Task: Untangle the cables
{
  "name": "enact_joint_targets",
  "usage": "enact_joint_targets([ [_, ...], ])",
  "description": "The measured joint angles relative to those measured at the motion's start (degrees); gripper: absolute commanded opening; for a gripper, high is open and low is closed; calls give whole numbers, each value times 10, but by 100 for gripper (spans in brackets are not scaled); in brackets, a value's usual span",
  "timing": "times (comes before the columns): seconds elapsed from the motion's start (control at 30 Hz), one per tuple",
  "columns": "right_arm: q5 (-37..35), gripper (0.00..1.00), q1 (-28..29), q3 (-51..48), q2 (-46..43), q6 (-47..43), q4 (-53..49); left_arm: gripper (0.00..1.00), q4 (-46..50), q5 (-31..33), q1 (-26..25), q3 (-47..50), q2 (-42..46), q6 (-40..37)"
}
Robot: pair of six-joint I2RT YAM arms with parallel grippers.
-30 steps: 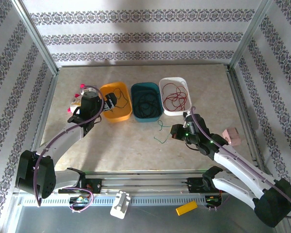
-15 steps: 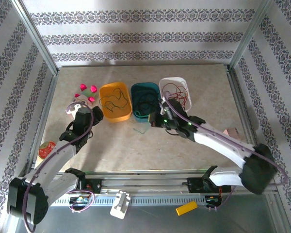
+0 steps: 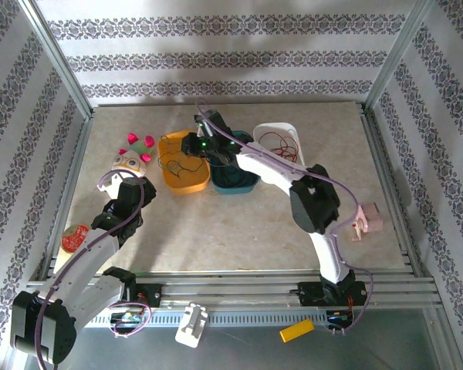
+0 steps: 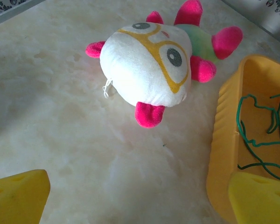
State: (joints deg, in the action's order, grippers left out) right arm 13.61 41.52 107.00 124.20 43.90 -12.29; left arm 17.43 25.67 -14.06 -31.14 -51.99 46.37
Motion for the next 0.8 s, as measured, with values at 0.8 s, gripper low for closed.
enact_joint_targets([
  [0.8,-238,66,-9,-486,-487,-101,31,99,0,9,3,0,3,-53],
])
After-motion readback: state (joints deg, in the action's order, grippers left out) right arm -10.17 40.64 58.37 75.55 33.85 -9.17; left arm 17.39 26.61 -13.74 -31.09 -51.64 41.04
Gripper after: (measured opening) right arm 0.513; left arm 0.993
